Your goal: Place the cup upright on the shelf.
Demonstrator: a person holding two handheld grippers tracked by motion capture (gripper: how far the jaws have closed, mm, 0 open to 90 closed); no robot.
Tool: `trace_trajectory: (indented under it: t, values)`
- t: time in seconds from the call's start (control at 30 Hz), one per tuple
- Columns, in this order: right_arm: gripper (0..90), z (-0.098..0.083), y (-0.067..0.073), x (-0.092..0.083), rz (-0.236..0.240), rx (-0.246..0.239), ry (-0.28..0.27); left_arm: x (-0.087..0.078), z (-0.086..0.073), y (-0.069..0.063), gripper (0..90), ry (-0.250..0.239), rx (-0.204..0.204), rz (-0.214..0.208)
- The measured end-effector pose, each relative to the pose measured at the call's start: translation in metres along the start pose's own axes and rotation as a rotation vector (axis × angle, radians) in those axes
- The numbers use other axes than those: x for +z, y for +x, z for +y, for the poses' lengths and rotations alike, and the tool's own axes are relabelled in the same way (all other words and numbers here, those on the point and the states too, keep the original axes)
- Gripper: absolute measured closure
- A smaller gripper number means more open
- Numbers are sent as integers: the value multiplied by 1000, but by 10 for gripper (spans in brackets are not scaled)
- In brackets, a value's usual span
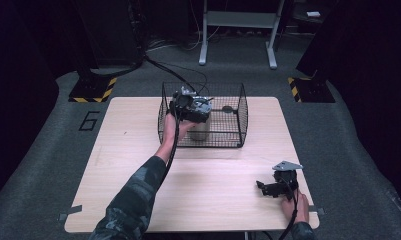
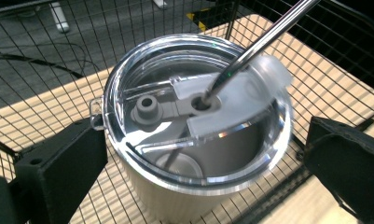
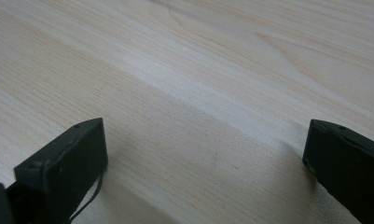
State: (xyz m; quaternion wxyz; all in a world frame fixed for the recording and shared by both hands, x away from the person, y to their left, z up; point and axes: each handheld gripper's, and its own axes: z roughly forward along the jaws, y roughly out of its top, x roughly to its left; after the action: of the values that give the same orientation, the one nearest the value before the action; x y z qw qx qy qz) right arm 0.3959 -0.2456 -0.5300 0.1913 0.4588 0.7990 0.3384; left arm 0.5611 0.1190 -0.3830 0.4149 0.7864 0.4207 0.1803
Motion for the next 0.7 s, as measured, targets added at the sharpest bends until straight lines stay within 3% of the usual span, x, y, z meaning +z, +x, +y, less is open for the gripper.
trace_trajectory:
  t: [0.27, 0.4, 0.7]
  values:
    - [0, 0, 0, 0, -1, -3, -2, -7, 0, 6, 0, -6, -6, 15]
    - [0, 0, 0, 0, 0, 1, 1, -9, -1, 4, 0, -3, -2, -7]
    - [0, 0, 0, 0, -1, -3, -2, -20, 7, 5, 0, -39, 3, 6]
